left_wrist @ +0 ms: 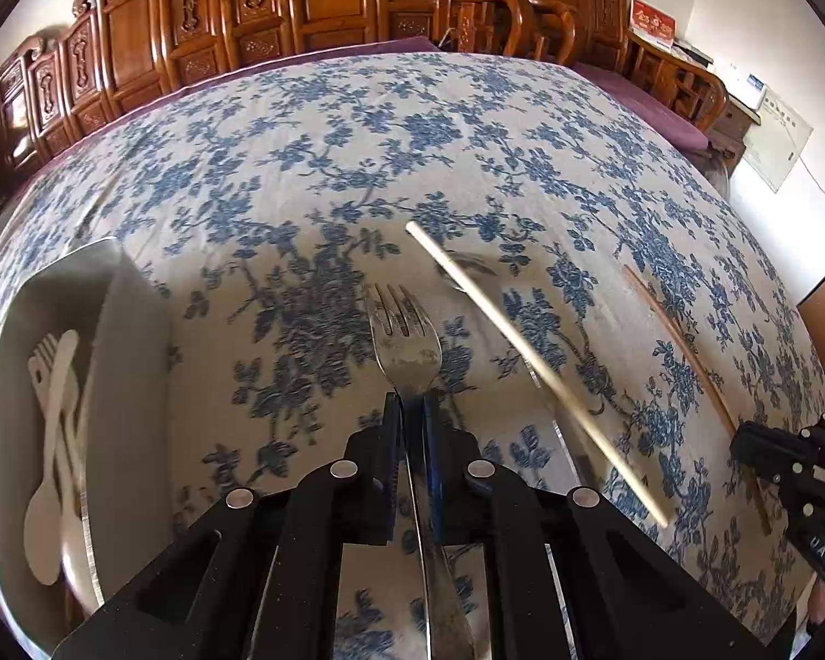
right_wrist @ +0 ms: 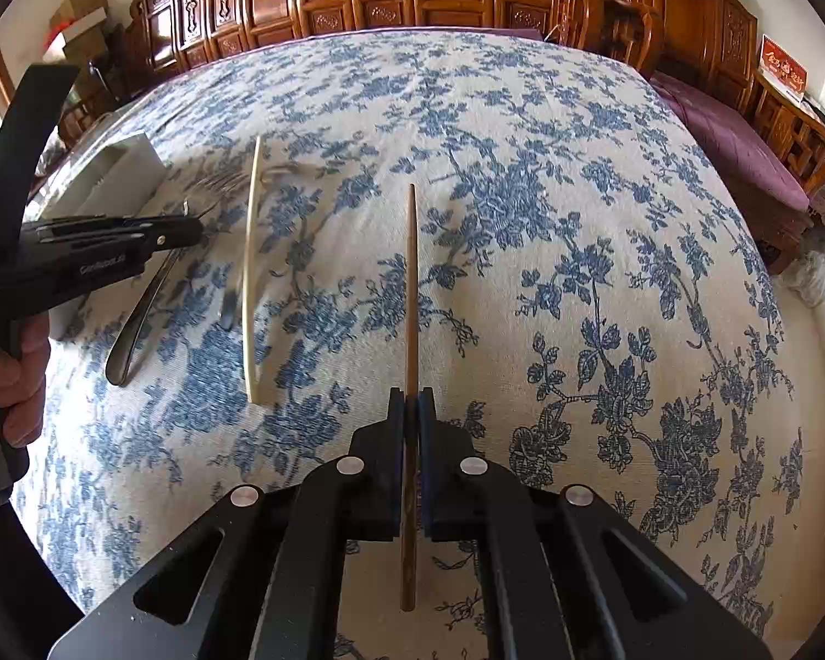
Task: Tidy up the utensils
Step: 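Lower the metal fork into the tray with the left tool while the right tool lifts the chopstick, then lower the wooden chopstick into the tray and open the right tool, then grasp a pale bamboo chopstick from the table with the right tool, then grasp the metal spoon with the left tool while the right tool holds the bamboo chopstick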
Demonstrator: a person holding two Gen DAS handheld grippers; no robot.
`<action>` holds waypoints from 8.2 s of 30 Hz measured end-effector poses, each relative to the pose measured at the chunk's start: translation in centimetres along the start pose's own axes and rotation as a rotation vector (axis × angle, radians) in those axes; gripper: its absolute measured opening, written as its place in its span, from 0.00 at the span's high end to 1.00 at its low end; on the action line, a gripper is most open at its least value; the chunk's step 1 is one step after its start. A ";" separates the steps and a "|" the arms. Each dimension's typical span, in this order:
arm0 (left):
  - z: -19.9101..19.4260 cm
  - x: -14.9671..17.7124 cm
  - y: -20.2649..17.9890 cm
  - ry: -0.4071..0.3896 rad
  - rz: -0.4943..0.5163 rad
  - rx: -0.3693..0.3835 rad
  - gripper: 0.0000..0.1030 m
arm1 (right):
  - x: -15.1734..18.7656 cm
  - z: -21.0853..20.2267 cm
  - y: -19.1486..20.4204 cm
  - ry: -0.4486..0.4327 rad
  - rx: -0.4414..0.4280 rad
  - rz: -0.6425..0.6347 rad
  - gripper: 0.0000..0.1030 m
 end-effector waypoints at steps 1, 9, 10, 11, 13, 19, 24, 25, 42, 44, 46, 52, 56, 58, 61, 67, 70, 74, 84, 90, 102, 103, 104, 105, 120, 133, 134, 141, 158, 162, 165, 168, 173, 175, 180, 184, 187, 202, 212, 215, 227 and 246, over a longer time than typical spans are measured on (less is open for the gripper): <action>-0.3 0.0 0.3 -0.005 -0.003 -0.001 0.93 | -0.1 -0.3 0.1 -0.006 0.000 0.000 0.94; -4.5 -0.2 2.0 -0.073 -0.003 -0.007 0.93 | -1.5 -2.5 2.4 -0.058 -0.008 -0.021 0.94; -4.9 -0.2 2.1 -0.080 -0.003 -0.006 0.93 | -1.7 -2.8 2.8 -0.066 -0.012 -0.023 0.94; -5.4 -0.2 2.2 -0.088 -0.004 -0.005 0.93 | -1.8 -3.0 3.1 -0.071 -0.015 -0.023 0.94; -6.4 0.0 2.5 -0.105 -0.007 0.001 0.93 | -2.0 -3.6 3.9 -0.080 -0.023 -0.027 0.94; -9.3 0.6 3.1 -0.165 -0.016 0.004 0.93 | -2.7 -5.0 6.1 -0.107 -0.026 -0.053 0.94; -10.9 1.1 3.1 -0.208 -0.002 0.012 0.98 | -3.0 -6.0 7.6 -0.130 -0.028 -0.069 0.94; -10.9 1.2 3.1 -0.208 -0.002 0.013 0.99 | -2.9 -6.1 7.8 -0.131 -0.028 -0.071 0.94; -13.9 0.9 3.1 -0.248 -0.007 0.047 0.99 | -2.8 -7.9 8.4 -0.156 -0.041 -0.080 0.94; -14.8 0.8 3.6 -0.259 -0.006 0.039 0.99 | -3.1 -8.2 9.2 -0.167 -0.054 -0.086 0.94; -15.8 0.8 4.5 -0.270 -0.007 0.025 0.99 | -3.6 -8.4 10.3 -0.177 -0.071 -0.093 0.94; -18.4 1.0 8.2 -0.284 -0.010 -0.035 0.99 | -5.3 -8.3 14.4 -0.199 -0.126 -0.120 0.94; -19.3 1.7 11.4 -0.273 -0.025 -0.086 0.99 | -6.3 -8.0 17.4 -0.209 -0.167 -0.136 0.94; -19.6 2.1 13.0 -0.263 -0.032 -0.109 0.99 | -6.8 -7.7 18.9 -0.212 -0.188 -0.144 0.94; -19.6 2.7 15.2 -0.241 -0.041 -0.141 0.99 | -7.3 -7.4 21.0 -0.211 -0.211 -0.156 0.94; -18.5 4.1 17.8 -0.182 -0.048 -0.169 0.99 | -7.6 -7.0 23.7 -0.208 -0.232 -0.184 0.94; -17.8 4.4 18.1 -0.165 -0.045 -0.169 0.99 | -7.7 -7.0 24.0 -0.207 -0.234 -0.187 0.94; -16.4 4.4 17.6 -0.144 -0.029 -0.160 0.99 | -7.7 -7.0 23.9 -0.206 -0.231 -0.185 0.94; -13.2 3.6 16.2 -0.106 -0.009 -0.145 0.99 | -7.2 -7.4 21.2 -0.210 -0.212 -0.155 0.94; -10.9 2.8 15.5 -0.082 -0.009 -0.125 0.99 | -6.4 -7.7 19.4 -0.208 -0.201 -0.135 0.94; -7.1 2.0 15.1 -0.049 -0.027 -0.114 1.00 | -5.3 -7.9 16.0 -0.202 -0.165 -0.098 0.94; -7.1 1.9 15.2 -0.051 -0.030 -0.114 1.00 | -5.2 -7.9 15.9 -0.200 -0.163 -0.096 0.94; -7.1 1.9 15.2 -0.054 -0.034 -0.112 1.00 | -5.1 -7.8 15.7 -0.199 -0.162 -0.094 0.94; -7.1 1.8 15.2 -0.058 -0.039 -0.110 1.00 | -5.0 -7.8 15.6 -0.196 -0.161 -0.093 0.94; -12.4 3.6 18.0 -0.173 -0.123 -0.121 0.52 | -4.8 -7.0 19.4 -0.186 -0.209 -0.114 0.94; -14.9 3.2 19.5 -0.281 -0.103 -0.137 0.08 | -5.5 -5.9 23.5 -0.167 -0.235 -0.154 0.94; -15.0 3.2 19.7 -0.285 -0.103 -0.137 0.08 | -5.6 -5.9 23.7 -0.166 -0.238 -0.155 0.94; -16.0 3.0 21.6 -0.310 -0.134 -0.126 0.08 | -6.6 -4.3 26.5 -0.148 -0.261 -0.175 0.94; -16.6 3.1 25.8 -0.315 -0.228 -0.140 0.08 | -10.0 2.6 31.3 -0.055 -0.266 -0.123 0.94; -16.6 3.2 25.8 -0.315 -0.229 -0.140 0.08 | -10.4 3.8 31.1 -0.050 -0.248 -0.100 0.94; -16.6 3.1 25.8 -0.313 -0.226 -0.138 0.08 | -10.6 4.4 31.1 -0.041 -0.257 -0.076 0.94; -16.6 3.1 25.6 -0.314 -0.217 -0.139 0.08 | -10.7 4.7 31.3 -0.029 -0.277 -0.055 0.94; -16.5 3.1 25.6 -0.312 -0.218 -0.138 0.08 | -10.8 4.3 32.3 -0.046 -0.287 -0.085 0.94; -16.5 3.1 25.6 -0.313 -0.220 -0.136 0.08 | -10.7 4.1 32.5 -0.046 -0.299 -0.086 0.94; -16.5 3.2 25.2 -0.312 -0.214 -0.137 0.08 | -10.8 3.4 33.0 -0.058 -0.334 -0.109 0.92; -16.4 3.0 24.8 -0.308 -0.211 -0.134 0.08 | -10.9 2.1 32.3 -0.090 -0.328 -0.130 0.92; -16.4 2.9 24.2 -0.309 -0.200 -0.130 0.08 | -10.9 0.7 30.6 -0.124 -0.319 -0.136 0.92; -13.7 2.7 17.0 -0.255 -0.087 -0.059 0.08 | -8.0 -0.7 13.2 -0.174 -0.056 -0.141 0.76; -12.9 2.9 12.5 -0.243 -0.035 -0.019 0.08 | -6.1 3.7 8.8 -0.074 -0.062 -0.081 0.76; -12.7 2.9 11.4 -0.241 -0.024 -0.014 0.08 | -6.0 4.2 8.5 -0.061 -0.081 -0.079 0.76; -11.5 2.7 7.0 -0.194 0.011 -0.002 0.08 | -4.5 2.8 5.3 -0.060 -0.067 -0.080 0.94; -2.9 -2.2 -1.2 -0.058 0.005 -0.001 0.11 | -2.3 1.8 -1.1 -0.069 -0.041 -0.038 0.94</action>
Point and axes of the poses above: each gripper's, at about its wrist camera, not at the fingertips, and z roughly the way its jaws point, y to its left, x to its underside, the point moved 9 cm from there along z, roughly the way its jaws point, and after that the axes turned 2 degrees about z, right-handed, at the moved point
